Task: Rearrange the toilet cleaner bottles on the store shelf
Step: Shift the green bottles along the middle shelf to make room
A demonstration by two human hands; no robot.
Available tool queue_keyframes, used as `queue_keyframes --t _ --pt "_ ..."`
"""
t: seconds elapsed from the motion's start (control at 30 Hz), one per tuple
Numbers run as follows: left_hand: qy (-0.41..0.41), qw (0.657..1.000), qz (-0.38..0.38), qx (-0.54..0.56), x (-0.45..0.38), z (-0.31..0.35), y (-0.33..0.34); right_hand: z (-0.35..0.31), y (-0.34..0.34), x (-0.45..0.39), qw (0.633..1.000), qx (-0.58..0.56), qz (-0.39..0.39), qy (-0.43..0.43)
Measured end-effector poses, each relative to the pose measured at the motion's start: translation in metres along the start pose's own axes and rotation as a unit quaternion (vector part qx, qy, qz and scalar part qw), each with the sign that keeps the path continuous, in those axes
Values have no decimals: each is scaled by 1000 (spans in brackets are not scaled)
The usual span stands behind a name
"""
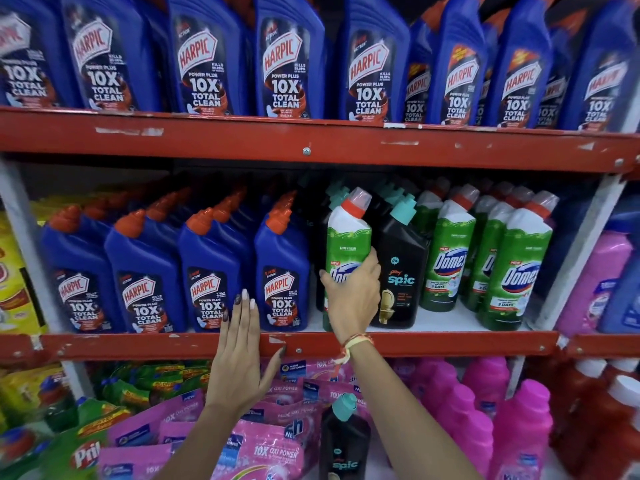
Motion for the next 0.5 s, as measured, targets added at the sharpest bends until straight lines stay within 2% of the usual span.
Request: queue_keyframes --t 0.2,0.5 --pt "-1 1000 -5 -9 -1 1 -2 -5 -20 -1 1000 -23 7 -19" --pt "-1 1000 -9 3 1 1 -3 11 -83 -21 996 -35 63 -57"
Point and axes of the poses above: each hand's wrist, its own x-axis away from the middle knuckle, its own y-axis out of the palm, z = x × y, the point moved 3 cm from there along -x, towards the middle knuckle, and after that the axes turned 1 degree about -x, right-handed, at the moved point
